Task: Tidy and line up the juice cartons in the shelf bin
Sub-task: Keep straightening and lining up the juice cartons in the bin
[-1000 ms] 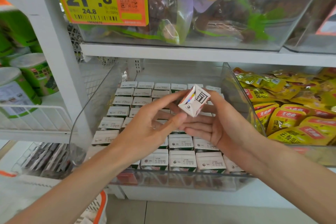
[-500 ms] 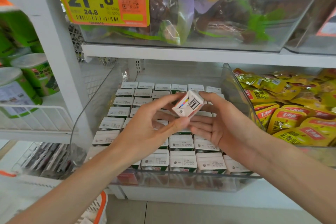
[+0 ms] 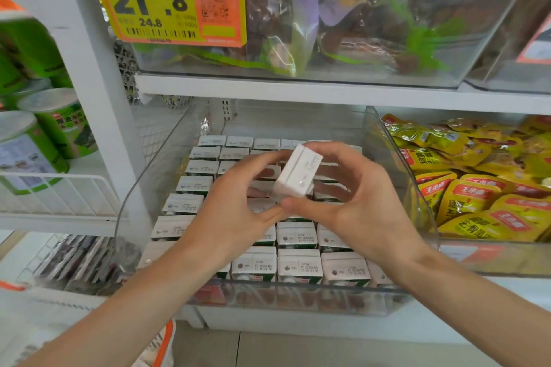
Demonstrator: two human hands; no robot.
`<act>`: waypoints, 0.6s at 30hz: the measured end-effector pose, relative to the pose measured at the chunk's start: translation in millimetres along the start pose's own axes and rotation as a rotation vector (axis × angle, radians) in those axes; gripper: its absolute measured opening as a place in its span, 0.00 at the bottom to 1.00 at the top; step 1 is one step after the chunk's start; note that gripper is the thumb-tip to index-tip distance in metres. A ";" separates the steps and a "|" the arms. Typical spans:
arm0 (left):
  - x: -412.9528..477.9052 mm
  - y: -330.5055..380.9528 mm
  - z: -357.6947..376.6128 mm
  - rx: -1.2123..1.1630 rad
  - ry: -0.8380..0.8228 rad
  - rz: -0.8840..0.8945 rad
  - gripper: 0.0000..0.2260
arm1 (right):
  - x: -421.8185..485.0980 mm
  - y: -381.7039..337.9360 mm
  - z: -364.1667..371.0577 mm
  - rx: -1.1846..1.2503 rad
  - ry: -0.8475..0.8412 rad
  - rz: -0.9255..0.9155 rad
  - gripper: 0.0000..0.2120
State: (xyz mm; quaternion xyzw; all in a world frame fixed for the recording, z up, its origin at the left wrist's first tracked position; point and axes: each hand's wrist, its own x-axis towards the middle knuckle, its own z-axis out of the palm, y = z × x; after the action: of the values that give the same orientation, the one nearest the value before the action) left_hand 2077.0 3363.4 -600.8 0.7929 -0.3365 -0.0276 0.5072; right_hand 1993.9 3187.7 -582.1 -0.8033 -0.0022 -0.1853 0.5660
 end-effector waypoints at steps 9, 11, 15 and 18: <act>-2.3 -3.6 1.0 -0.036 -0.013 -0.002 0.26 | 8.9 3.7 -11.2 -0.345 -0.096 -0.187 0.30; -1.4 -2.1 0.9 -0.026 -0.017 -0.004 0.26 | 13.2 3.6 -17.9 -0.312 -0.095 -0.174 0.26; 1.4 -5.9 -2.0 0.228 0.024 -0.023 0.29 | 25.3 4.0 -24.7 -0.226 0.032 -0.051 0.22; 1.0 -12.4 -10.7 0.398 0.029 -0.064 0.24 | 40.9 7.2 -24.2 -0.203 0.132 -0.027 0.22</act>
State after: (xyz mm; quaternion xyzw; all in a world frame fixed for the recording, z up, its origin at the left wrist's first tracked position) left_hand 2088.1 3374.4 -605.5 0.8882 -0.3026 0.0347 0.3440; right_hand 2026.4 3154.6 -569.3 -0.8424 0.0431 -0.2445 0.4783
